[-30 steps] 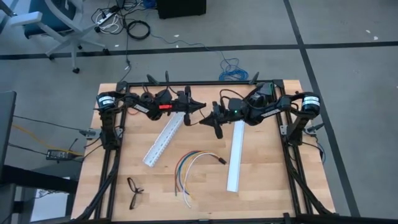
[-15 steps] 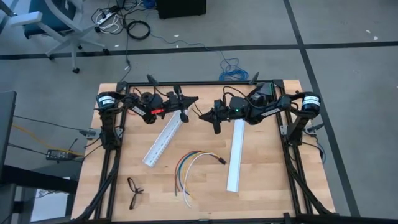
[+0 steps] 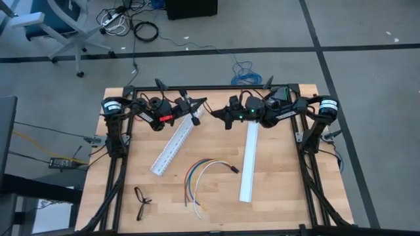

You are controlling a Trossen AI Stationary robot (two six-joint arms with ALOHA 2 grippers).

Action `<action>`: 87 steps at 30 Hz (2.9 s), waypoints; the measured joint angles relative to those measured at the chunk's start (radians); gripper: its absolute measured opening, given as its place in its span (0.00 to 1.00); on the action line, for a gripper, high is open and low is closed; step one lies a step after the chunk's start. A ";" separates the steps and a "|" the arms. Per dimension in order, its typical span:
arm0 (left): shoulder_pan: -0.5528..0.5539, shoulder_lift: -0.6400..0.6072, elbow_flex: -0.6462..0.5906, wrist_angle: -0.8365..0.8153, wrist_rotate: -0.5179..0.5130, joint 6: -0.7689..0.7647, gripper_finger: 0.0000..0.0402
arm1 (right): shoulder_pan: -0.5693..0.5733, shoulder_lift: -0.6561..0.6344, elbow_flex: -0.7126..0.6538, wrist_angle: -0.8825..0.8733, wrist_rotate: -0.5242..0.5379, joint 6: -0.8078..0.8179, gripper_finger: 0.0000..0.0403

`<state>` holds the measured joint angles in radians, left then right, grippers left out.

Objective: Ziptie cables
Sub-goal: Wrap the cable wires together using the black zip tie

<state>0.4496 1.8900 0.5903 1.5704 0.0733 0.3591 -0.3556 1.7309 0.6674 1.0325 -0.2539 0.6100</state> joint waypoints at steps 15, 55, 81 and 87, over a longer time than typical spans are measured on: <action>0.001 0.000 0.000 0.000 -0.046 0.130 0.00 | -0.009 0.001 0.000 0.019 0.042 0.014 0.00; 0.002 0.001 0.000 -0.002 -0.061 0.131 0.00 | -0.032 0.002 -0.001 0.015 0.009 -0.014 0.00; -0.001 0.001 0.001 -0.001 -0.008 0.131 0.00 | -0.030 0.002 -0.001 -0.014 0.007 0.012 0.00; -0.001 0.001 0.000 0.000 -0.009 0.132 0.00 | -0.030 0.002 -0.001 -0.006 0.019 0.019 0.00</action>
<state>0.4488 1.8908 0.5908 1.5700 0.0647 0.4908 -0.3859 1.7329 0.6666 1.0267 -0.2352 0.6291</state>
